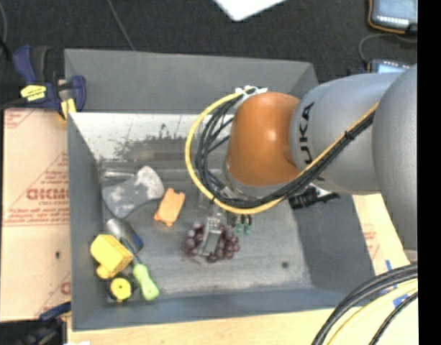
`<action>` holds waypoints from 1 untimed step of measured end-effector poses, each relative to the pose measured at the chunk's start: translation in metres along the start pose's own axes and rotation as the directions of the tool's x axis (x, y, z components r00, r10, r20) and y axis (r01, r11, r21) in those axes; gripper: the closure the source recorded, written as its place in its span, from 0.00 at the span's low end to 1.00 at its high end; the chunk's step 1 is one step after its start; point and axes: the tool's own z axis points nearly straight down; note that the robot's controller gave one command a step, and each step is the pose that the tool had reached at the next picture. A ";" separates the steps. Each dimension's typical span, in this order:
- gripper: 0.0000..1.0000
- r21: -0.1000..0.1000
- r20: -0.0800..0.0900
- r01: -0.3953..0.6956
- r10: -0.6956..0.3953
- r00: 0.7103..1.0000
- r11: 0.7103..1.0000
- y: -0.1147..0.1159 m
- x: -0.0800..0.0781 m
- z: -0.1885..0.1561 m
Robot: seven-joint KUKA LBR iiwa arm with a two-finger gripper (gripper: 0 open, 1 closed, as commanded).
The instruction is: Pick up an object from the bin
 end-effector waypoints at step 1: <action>0.00 -0.001 0.010 0.189 -0.189 0.982 0.982 -0.024 -0.005 0.022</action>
Offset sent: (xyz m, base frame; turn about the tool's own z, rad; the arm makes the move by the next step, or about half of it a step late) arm 0.0071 -0.0116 -0.0630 -0.0236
